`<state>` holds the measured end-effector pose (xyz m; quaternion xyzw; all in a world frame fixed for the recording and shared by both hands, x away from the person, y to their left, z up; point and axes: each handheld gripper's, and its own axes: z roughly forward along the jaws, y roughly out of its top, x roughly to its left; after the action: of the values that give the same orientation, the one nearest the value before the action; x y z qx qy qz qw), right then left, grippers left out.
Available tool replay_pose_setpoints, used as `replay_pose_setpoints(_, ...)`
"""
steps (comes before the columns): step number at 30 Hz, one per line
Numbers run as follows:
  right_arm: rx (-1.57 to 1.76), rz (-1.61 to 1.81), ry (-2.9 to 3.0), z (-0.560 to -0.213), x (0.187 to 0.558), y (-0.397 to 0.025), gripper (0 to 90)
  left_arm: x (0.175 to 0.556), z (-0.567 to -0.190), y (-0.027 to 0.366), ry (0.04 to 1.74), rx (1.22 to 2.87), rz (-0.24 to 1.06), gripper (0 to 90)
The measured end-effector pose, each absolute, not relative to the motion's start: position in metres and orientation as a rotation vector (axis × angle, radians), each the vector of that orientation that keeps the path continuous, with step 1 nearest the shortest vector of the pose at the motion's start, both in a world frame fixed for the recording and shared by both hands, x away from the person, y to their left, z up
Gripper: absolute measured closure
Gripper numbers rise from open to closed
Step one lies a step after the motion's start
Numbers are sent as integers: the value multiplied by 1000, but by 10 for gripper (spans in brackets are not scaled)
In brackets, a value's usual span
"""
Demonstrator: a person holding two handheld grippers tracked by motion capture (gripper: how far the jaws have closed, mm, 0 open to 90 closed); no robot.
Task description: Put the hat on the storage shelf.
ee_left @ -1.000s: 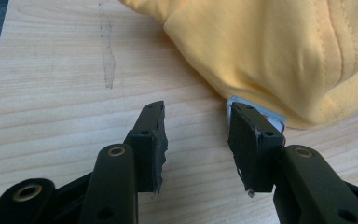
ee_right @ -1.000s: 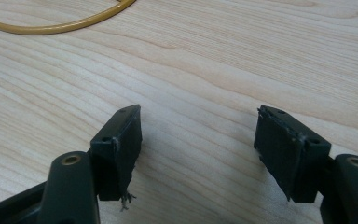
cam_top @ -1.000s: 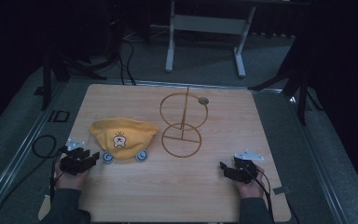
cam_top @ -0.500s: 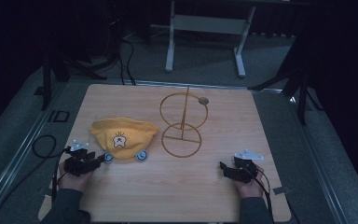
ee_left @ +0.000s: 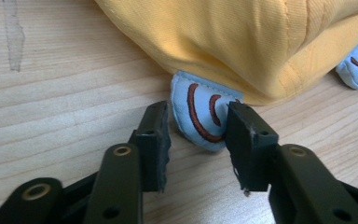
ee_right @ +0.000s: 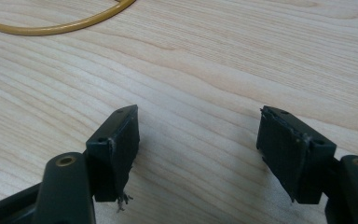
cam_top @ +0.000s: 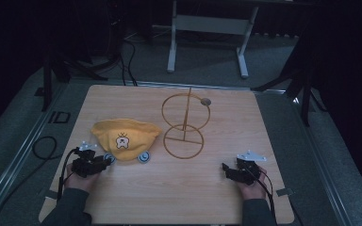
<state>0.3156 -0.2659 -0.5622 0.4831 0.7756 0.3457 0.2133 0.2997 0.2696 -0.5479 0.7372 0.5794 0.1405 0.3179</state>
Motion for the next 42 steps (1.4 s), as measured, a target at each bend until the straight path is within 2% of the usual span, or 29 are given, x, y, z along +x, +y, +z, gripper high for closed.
replay_pose_setpoints(4,1341,960,2152,-562,316,-266,291,299,-546,267,1519,1946,367,759)
replay_pose_setpoints(7,1341,960,2153,-562,316,-266,291,299,-543,266,1512,1948,371,826)
replay_pose_setpoints(24,1343,960,2155,-562,317,-265,286,297,-525,270,1488,1900,380,857)
replay_pose_setpoints(42,1341,958,2156,-562,317,-265,286,294,-485,273,1420,1875,452,861)
